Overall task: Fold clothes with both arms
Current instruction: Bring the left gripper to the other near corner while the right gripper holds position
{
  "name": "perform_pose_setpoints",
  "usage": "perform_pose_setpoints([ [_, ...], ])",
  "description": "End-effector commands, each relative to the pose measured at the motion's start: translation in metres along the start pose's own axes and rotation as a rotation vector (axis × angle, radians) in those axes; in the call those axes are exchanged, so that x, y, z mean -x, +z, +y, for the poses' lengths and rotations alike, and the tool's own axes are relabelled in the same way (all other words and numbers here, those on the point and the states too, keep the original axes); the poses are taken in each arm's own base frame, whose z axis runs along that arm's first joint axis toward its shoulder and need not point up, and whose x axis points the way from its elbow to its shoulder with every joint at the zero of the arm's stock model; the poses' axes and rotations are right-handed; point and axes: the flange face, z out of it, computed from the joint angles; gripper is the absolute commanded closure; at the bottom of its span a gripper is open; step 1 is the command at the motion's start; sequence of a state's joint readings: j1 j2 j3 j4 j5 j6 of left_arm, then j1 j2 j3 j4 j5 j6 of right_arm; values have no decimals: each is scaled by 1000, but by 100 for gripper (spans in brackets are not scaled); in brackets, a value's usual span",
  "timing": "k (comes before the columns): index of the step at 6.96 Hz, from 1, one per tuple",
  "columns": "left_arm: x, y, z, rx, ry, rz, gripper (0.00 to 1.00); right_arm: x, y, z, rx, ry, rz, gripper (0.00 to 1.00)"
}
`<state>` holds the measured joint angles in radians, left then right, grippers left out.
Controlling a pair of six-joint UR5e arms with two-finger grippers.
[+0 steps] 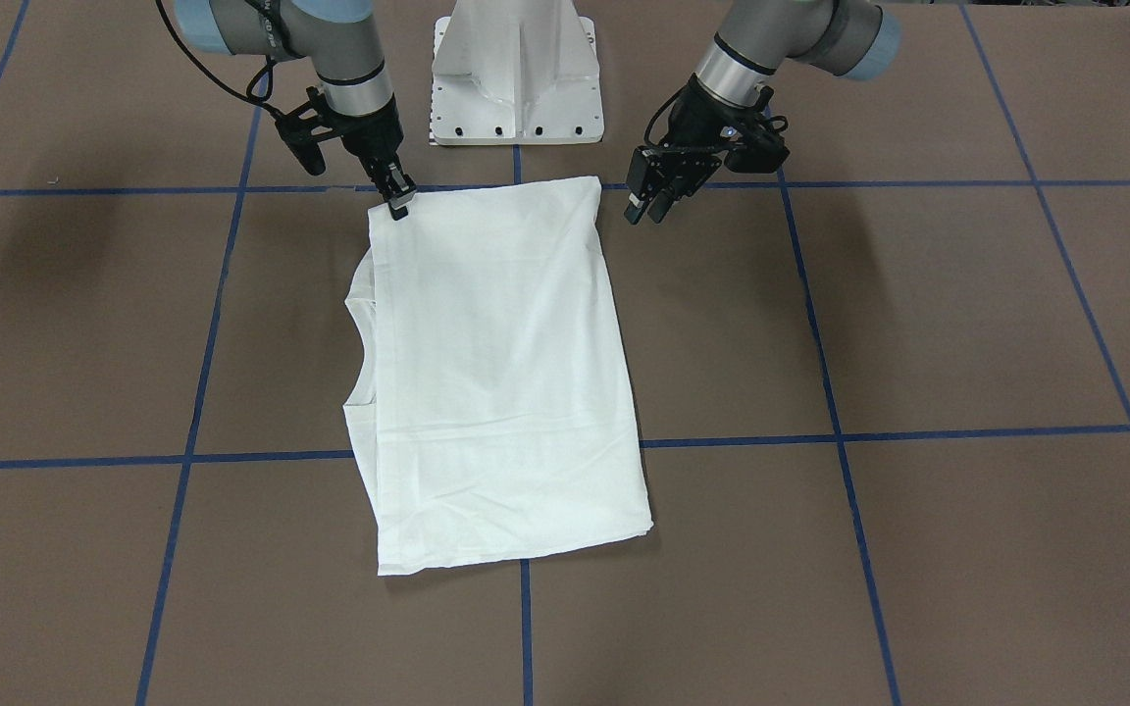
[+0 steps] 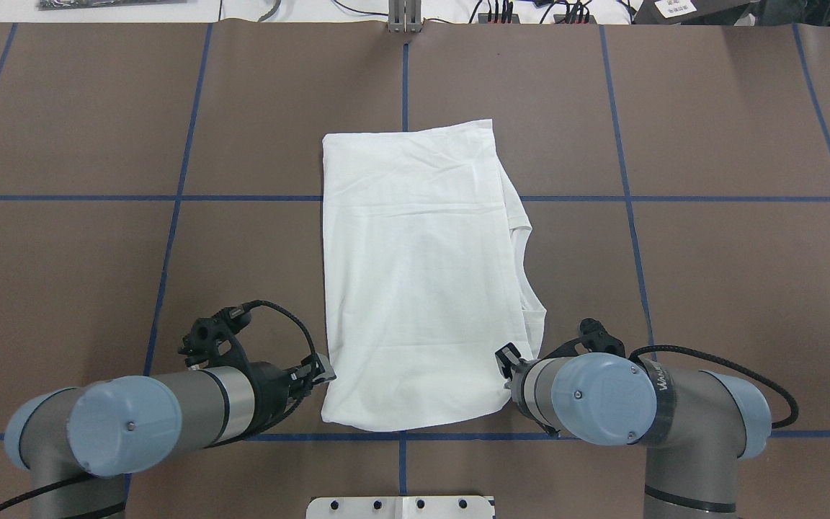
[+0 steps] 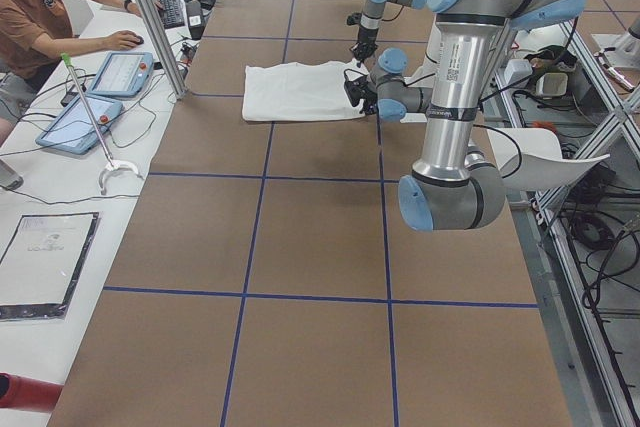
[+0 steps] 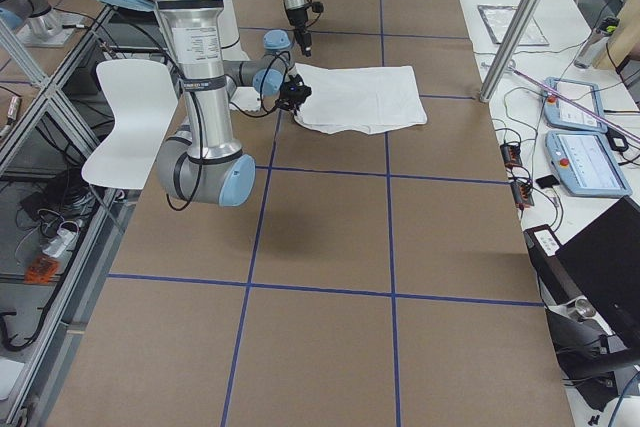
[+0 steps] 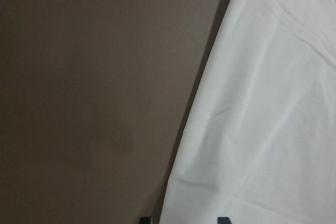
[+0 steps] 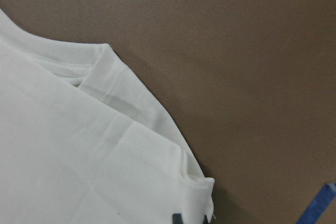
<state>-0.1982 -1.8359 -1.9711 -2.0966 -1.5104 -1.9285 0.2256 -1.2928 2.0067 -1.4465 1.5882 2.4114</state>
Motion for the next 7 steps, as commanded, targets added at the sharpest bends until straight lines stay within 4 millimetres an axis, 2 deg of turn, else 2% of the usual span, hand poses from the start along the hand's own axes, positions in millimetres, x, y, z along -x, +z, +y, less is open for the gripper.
perform_pose_setpoints([
  [1,-6,14,19,12,-19,-29,47,0,0,0,0,0,1,100],
  [3,-4,9,16,8,-21,-31,43,0,0,0,-1,0,2,100],
  [7,2,16,22,11,-45,-65,44,0,-2,1,3,0,-1,100],
])
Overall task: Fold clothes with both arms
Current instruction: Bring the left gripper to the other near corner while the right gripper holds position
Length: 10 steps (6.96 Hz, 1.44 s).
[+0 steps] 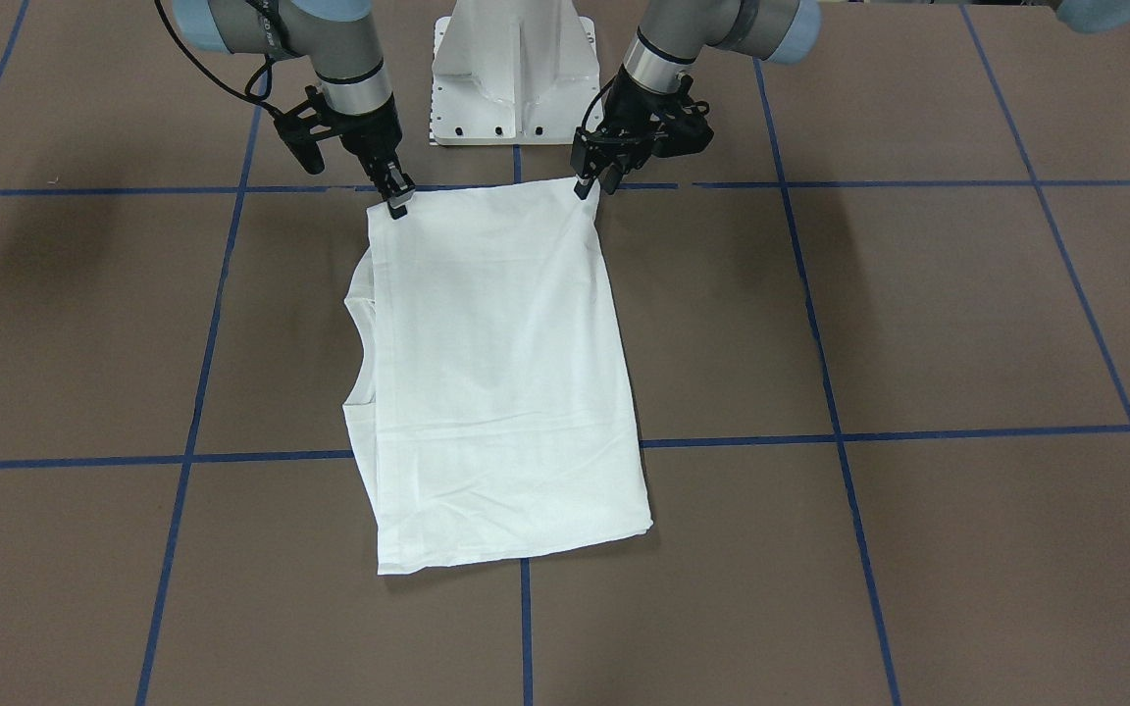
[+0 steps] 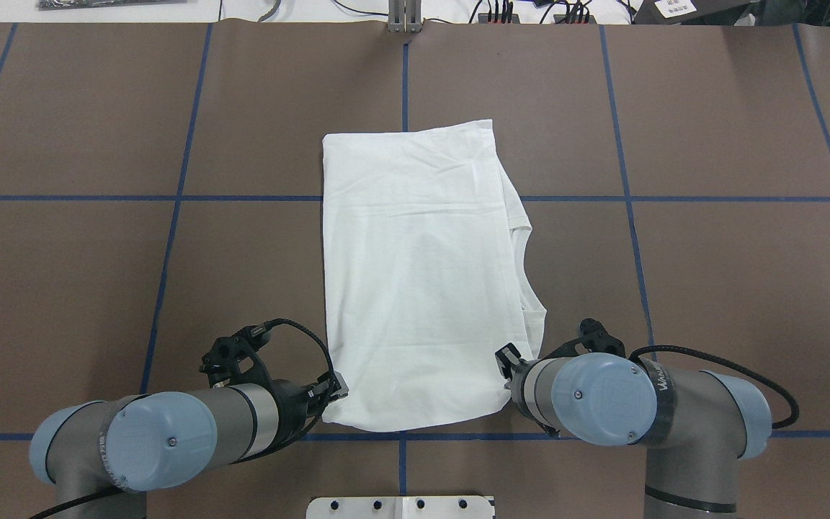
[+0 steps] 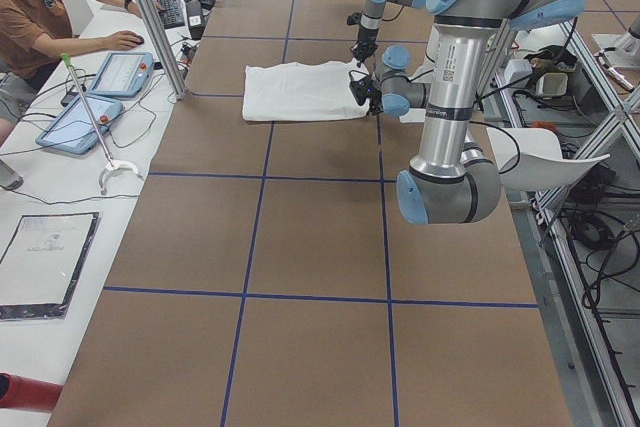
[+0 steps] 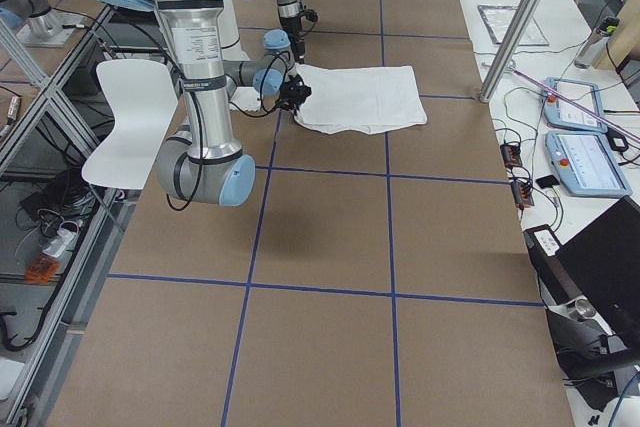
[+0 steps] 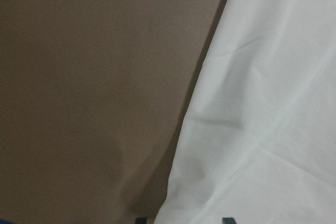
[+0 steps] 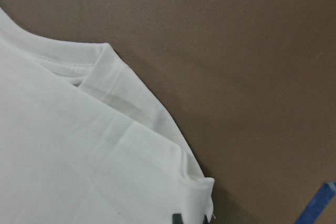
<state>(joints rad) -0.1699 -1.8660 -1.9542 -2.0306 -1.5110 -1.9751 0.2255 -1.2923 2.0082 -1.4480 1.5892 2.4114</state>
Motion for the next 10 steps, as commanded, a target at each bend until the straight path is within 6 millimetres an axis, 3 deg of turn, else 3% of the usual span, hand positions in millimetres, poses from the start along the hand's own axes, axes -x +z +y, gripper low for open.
perform_pose_setpoints([
  [1,5,6,11,15,-8,-16,45,0,-1,0,1,0,-1,100],
  [3,9,10,19,26,-15,-26,51,1,-2,1,4,0,-3,100],
  [5,6,8,20,27,-50,-20,100,0,-2,0,4,0,-1,100],
  [8,3,1,13,21,-56,-6,100,1,-4,1,7,0,-4,100],
  [10,-8,-33,21,60,-126,47,100,-6,-18,0,24,-2,-12,100],
])
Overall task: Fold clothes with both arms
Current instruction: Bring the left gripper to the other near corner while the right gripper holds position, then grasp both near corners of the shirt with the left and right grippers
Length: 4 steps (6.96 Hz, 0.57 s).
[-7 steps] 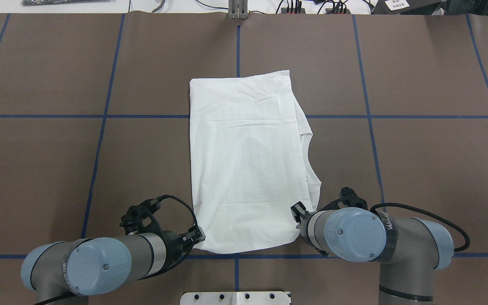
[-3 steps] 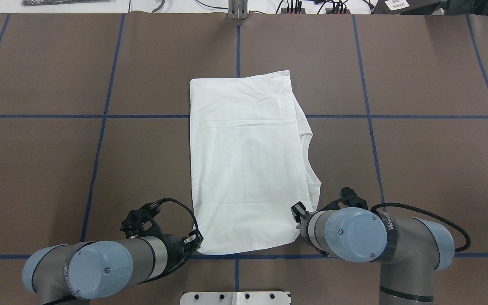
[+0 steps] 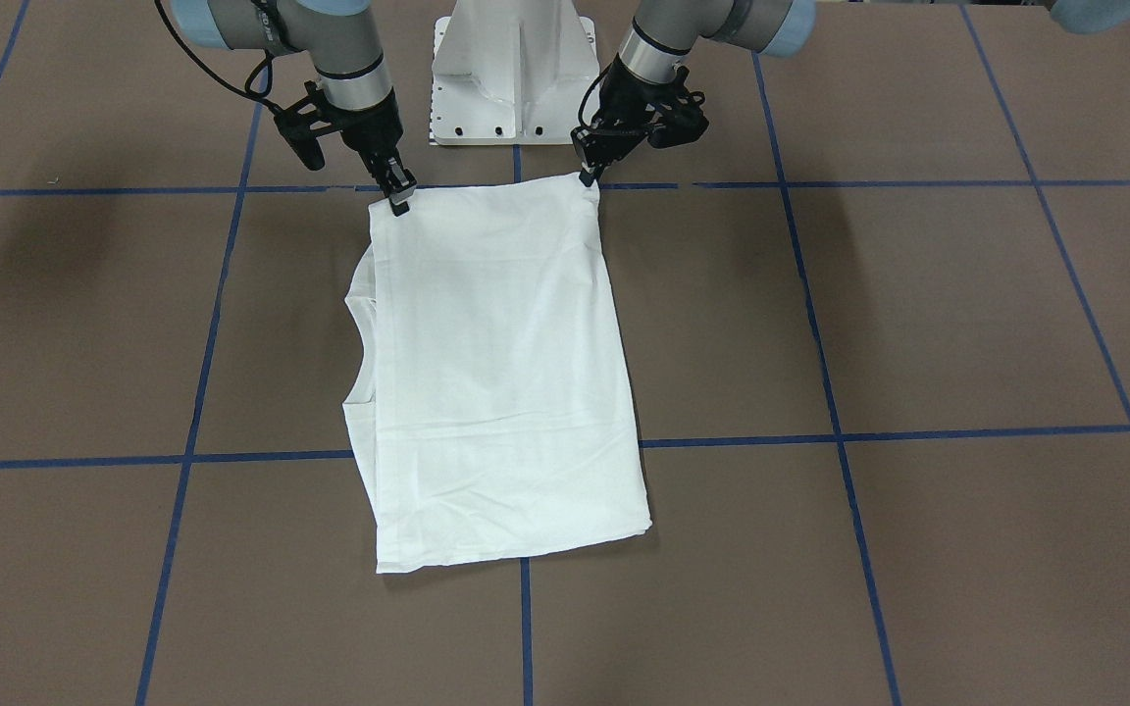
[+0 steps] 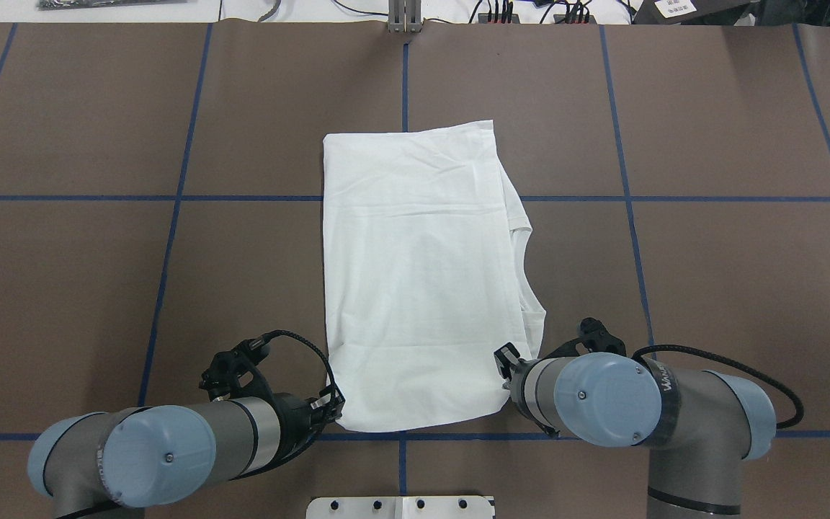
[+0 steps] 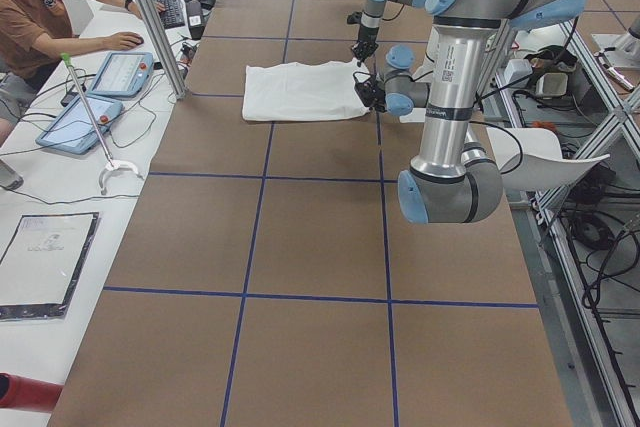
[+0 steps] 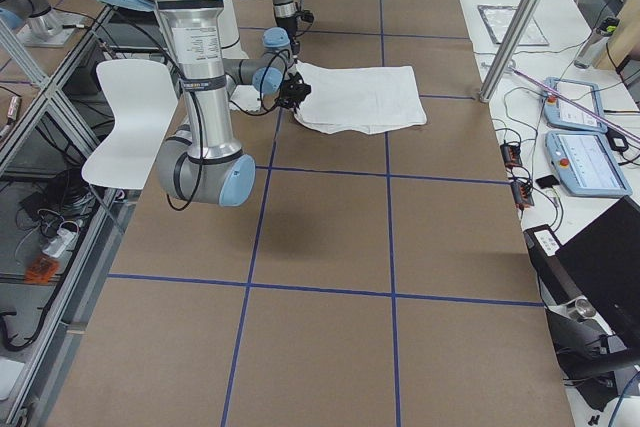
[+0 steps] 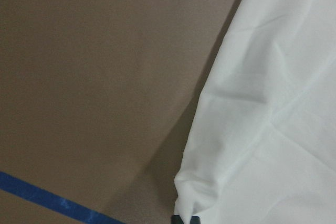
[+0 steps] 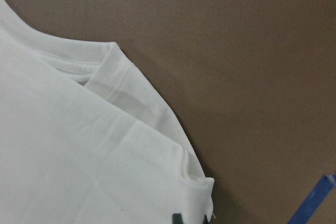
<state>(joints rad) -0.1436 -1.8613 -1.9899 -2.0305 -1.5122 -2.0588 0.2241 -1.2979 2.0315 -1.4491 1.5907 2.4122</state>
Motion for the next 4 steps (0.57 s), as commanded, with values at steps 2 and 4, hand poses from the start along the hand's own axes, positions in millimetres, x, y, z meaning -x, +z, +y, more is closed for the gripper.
perform_pose_setpoints([
  [2,-2,-50,39,98,-117,36,100,-36,-62,-10,68,35,-14,100],
  [4,-24,-94,33,97,-105,78,100,-20,-108,-28,84,71,-73,100],
])
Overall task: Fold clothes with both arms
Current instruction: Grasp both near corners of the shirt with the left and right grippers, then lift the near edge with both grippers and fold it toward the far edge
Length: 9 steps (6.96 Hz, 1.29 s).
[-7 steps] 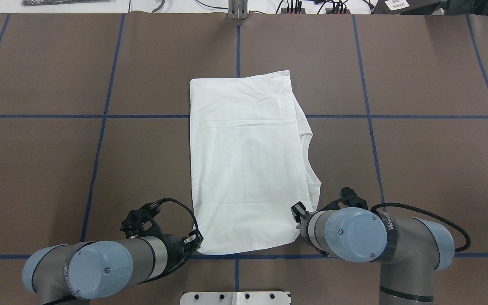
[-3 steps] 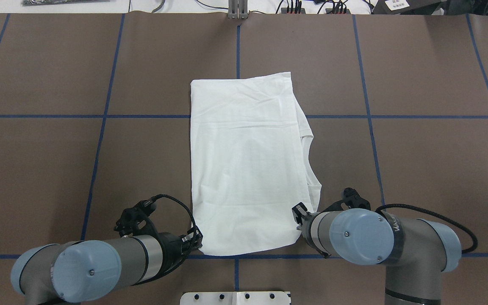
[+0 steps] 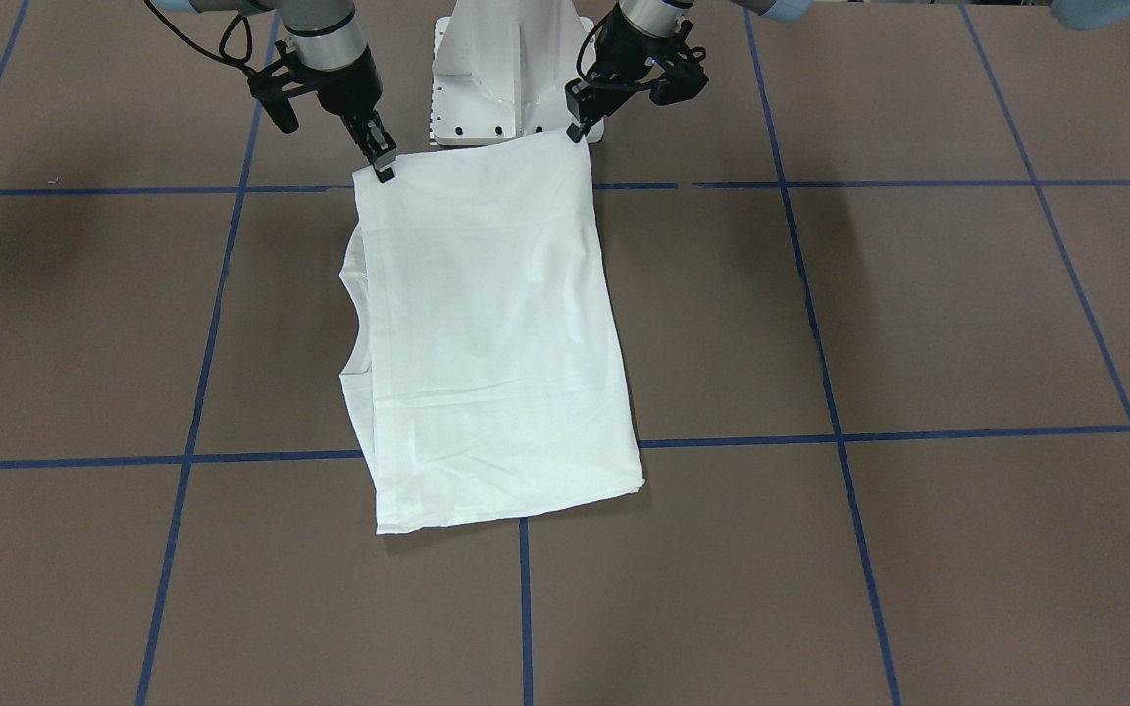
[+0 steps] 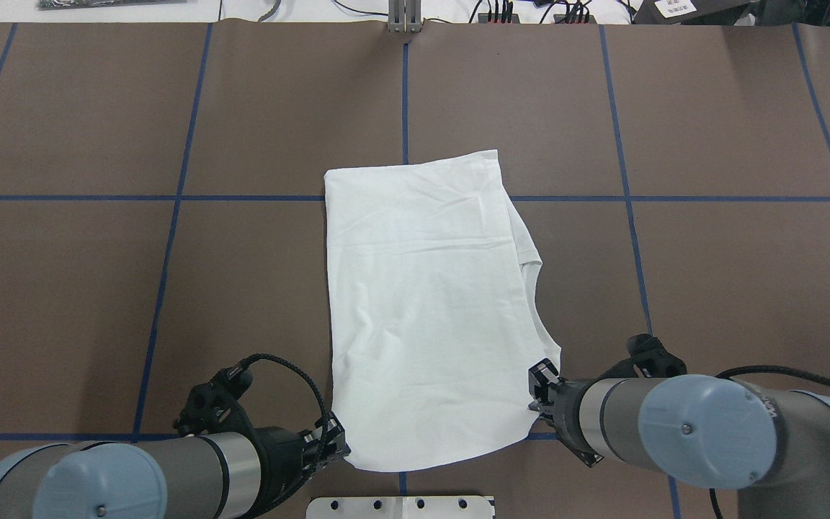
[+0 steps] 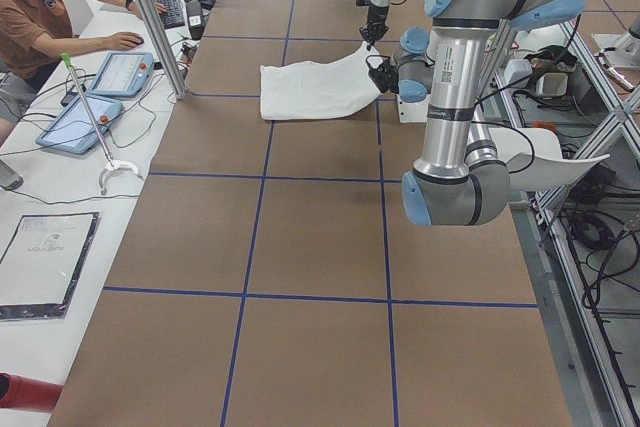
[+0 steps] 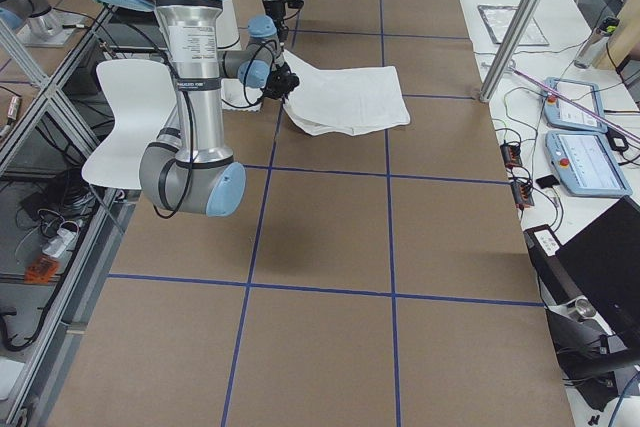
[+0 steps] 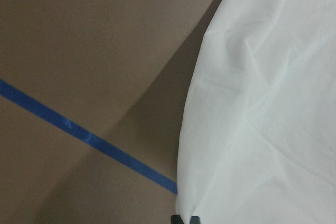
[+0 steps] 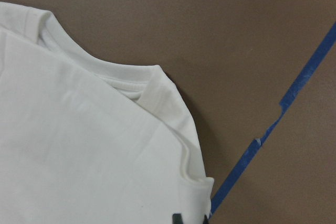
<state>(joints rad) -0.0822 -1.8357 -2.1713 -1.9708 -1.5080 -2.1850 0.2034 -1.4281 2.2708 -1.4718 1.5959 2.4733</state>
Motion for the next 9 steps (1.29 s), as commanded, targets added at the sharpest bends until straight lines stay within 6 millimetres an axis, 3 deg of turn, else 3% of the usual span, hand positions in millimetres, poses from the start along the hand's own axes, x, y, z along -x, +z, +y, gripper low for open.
perform_pose_setpoints([
  [1,-28,-24,-24,-49,62,43,100,24,-27,-19,1,30,-41,100],
  [2,-53,-13,-60,-135,175,57,100,57,-20,-24,-12,-15,-67,100],
  [3,-68,10,-101,-222,233,27,100,96,0,-31,-48,-31,-80,100],
  [4,-81,29,-129,-278,268,5,100,127,11,-47,-62,-27,-70,100],
  [6,-120,40,-192,-366,313,-17,100,173,15,-83,-107,-68,-75,100],
  [7,-136,47,-213,-399,330,-32,100,202,31,-94,-139,-109,-62,100],
  [9,-139,75,-250,-426,362,-19,100,263,63,-111,-165,-137,-9,100],
])
